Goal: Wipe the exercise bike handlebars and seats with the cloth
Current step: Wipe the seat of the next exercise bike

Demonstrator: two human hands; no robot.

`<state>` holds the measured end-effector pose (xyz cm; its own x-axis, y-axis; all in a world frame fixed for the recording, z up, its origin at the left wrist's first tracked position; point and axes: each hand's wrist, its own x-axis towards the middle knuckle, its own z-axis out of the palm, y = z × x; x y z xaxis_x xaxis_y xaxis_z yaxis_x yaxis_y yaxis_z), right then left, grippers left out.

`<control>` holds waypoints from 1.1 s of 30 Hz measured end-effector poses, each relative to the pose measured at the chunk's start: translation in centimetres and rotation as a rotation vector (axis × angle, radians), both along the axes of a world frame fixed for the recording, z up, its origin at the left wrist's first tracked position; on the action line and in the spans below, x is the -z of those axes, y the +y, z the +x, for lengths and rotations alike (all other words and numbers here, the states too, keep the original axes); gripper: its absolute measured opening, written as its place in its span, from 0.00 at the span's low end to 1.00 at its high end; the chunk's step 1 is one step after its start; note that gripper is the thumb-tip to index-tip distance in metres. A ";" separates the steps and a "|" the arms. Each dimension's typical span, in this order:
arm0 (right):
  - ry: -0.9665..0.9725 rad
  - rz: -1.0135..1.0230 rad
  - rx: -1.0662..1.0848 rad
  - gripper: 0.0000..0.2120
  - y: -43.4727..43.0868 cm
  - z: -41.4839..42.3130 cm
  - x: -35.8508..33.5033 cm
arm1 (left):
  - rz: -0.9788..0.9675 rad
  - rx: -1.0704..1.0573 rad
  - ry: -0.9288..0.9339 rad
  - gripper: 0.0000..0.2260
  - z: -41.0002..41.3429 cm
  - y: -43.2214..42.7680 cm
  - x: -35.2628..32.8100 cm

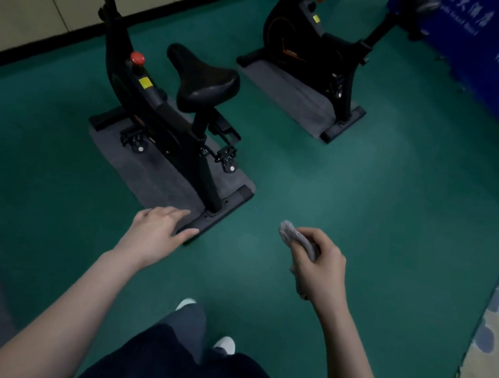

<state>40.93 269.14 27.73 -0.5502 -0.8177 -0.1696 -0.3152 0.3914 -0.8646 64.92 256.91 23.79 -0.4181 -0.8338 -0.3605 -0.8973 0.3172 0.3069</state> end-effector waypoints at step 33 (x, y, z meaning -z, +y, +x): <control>0.037 -0.013 -0.793 0.12 -46.2 -8.4 3.7 | 0.089 -0.666 0.257 0.41 -8.1 -32.0 4.1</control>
<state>32.54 222.93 24.05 0.1920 -0.9698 -0.1504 -0.5241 0.0282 -0.8512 56.79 224.87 19.74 0.0880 -0.9134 -0.3975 -0.7875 -0.3082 0.5338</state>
